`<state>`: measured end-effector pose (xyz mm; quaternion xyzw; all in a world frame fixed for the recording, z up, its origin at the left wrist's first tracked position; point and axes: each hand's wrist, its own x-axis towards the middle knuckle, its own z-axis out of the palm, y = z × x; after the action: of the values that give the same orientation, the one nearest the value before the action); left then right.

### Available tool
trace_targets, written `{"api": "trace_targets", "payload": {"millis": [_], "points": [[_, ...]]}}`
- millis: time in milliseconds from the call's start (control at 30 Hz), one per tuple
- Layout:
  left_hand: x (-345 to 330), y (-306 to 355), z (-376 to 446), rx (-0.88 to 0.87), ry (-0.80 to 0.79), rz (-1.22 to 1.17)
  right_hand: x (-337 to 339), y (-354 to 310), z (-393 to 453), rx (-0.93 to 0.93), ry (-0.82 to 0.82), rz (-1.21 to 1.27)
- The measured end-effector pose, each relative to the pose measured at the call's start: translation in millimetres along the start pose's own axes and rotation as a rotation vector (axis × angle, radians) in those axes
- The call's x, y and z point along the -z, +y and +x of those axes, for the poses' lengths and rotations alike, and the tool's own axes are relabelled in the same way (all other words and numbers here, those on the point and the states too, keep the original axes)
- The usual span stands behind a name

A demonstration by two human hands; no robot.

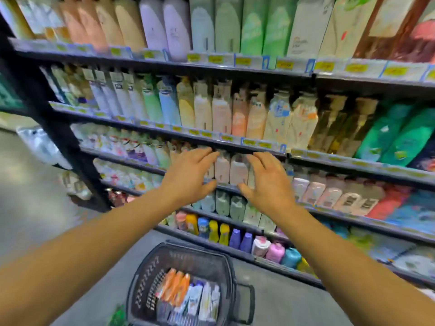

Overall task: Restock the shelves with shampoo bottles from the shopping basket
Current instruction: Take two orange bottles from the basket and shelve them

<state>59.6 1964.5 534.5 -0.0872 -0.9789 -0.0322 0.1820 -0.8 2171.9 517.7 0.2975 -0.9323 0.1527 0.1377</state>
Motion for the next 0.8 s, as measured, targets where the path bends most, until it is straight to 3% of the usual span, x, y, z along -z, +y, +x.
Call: {"api": "trace_targets", "payload": {"millis": [500,800], "points": [[-180,-226,-165,-0.008,-0.473,-0.193,-292,-149,-32,-0.315,-0.524,0.188],[-314,-272,-230,0.038,-0.683,-0.323,-435,-156,-74,-0.518,-0.757,0.264]]}}
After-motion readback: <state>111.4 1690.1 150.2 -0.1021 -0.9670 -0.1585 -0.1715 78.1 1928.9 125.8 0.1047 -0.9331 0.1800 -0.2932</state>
